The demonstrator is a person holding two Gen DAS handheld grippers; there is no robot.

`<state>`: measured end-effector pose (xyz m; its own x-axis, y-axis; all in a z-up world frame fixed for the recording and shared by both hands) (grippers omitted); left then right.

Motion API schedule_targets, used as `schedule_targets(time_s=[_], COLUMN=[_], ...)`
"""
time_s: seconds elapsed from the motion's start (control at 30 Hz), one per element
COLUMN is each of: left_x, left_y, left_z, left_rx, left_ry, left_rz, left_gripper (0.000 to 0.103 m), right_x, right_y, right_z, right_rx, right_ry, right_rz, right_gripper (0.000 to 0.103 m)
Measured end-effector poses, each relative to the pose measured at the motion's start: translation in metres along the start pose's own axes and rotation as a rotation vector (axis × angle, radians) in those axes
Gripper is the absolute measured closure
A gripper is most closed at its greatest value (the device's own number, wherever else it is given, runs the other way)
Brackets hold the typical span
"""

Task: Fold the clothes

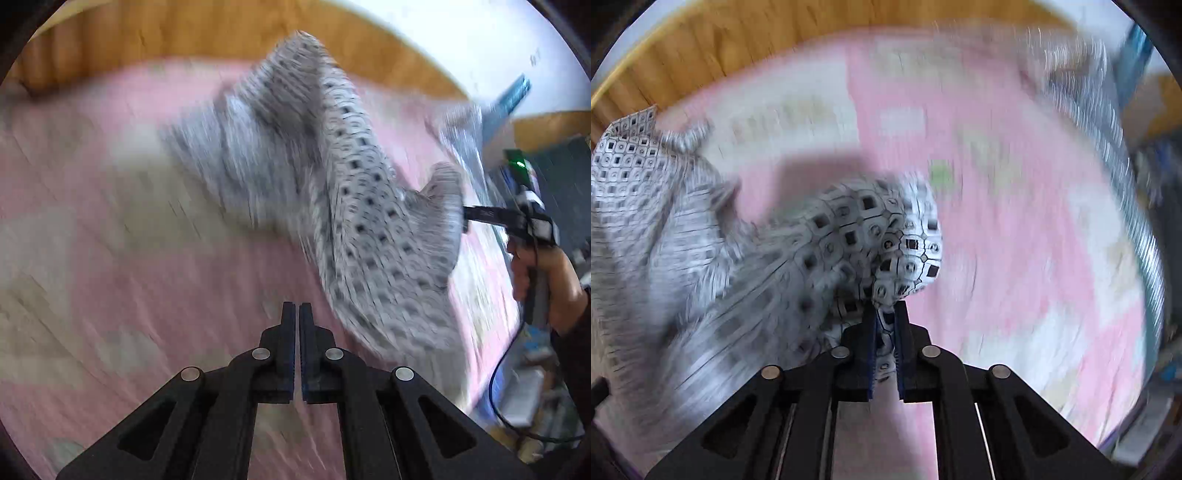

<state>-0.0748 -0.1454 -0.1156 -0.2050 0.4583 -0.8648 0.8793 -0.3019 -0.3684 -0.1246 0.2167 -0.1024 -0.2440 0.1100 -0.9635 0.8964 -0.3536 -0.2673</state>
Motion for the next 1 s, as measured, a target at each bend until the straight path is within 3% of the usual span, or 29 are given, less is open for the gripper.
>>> schedule_targets(time_s=[0.03, 0.1, 0.17, 0.2, 0.23, 0.33, 0.4, 0.43, 0.47, 0.53, 0.57, 0.63, 0.73, 0.8, 0.87, 0.97, 1.0], left_x=[-0.001, -0.010, -0.014, -0.016, -0.015, -0.004, 0.012, 0.019, 0.026, 0.039, 0.043, 0.049, 0.059, 0.067, 0.074, 0.088, 0.090], left_y=[0.005, 0.015, 0.009, 0.006, 0.000, -0.028, -0.046, -0.053, -0.059, -0.068, -0.071, -0.077, -0.085, -0.090, -0.095, -0.100, -0.102], left_z=[0.002, 0.008, 0.021, 0.026, 0.032, 0.054, 0.066, 0.069, 0.071, 0.071, 0.070, 0.066, 0.058, 0.055, 0.053, 0.044, 0.042], left_rx=[-0.002, -0.003, -0.020, -0.030, -0.049, -0.129, -0.181, -0.197, -0.211, -0.222, -0.221, -0.216, -0.220, -0.231, -0.238, -0.225, -0.214], left_ry=[0.009, 0.002, -0.022, -0.041, -0.061, -0.080, -0.067, -0.065, -0.064, -0.057, -0.061, -0.060, -0.071, -0.070, -0.064, -0.074, -0.086], left_rz=[0.008, -0.010, -0.025, -0.033, -0.042, -0.067, -0.063, -0.058, -0.054, -0.037, -0.030, -0.023, -0.021, -0.022, -0.020, -0.021, -0.028], left_gripper=[0.100, 0.097, 0.082, 0.069, 0.065, 0.064, 0.064, 0.064, 0.064, 0.064, 0.064, 0.064, 0.062, 0.058, 0.058, 0.058, 0.076], right_x=[-0.011, -0.040, -0.069, -0.081, -0.089, -0.096, -0.081, -0.069, -0.056, -0.033, -0.032, -0.057, -0.119, -0.138, -0.124, -0.080, -0.067], right_y=[0.006, 0.016, 0.025, 0.029, 0.032, 0.060, 0.088, 0.103, 0.119, 0.129, 0.120, 0.075, -0.017, -0.071, -0.106, -0.127, -0.129], right_z=[-0.001, 0.001, 0.008, 0.015, 0.027, 0.082, 0.124, 0.143, 0.160, 0.177, 0.176, 0.158, 0.097, 0.051, 0.016, -0.014, -0.020], right_rx=[0.010, 0.029, 0.054, 0.053, 0.033, -0.093, -0.208, -0.274, -0.349, -0.459, -0.479, -0.433, -0.218, -0.090, 0.007, 0.082, 0.099], right_ry=[-0.002, -0.011, -0.052, -0.081, -0.122, -0.288, -0.359, -0.371, -0.362, -0.289, -0.255, -0.225, -0.202, -0.114, -0.020, 0.066, 0.064], right_rz=[-0.038, -0.116, -0.183, -0.207, -0.218, -0.169, -0.077, -0.030, 0.009, 0.061, 0.047, -0.073, -0.284, -0.387, -0.399, -0.325, -0.295], right_gripper=[0.091, 0.078, 0.061, 0.060, 0.057, 0.043, 0.042, 0.043, 0.056, 0.100, 0.103, 0.103, 0.103, 0.103, 0.103, 0.102, 0.102])
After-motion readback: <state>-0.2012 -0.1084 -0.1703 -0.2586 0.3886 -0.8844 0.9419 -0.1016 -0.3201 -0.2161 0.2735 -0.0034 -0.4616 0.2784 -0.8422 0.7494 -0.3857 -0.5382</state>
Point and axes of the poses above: each gripper's, at about its wrist camera, not at the fingertips, and x roughly the way its jaws point, z to its left, y to its underside, the point moved 1 cm from there along x, roughly the way its jaws point, and after that the axes turned 11 degrees about x, right-handed, at the moved point
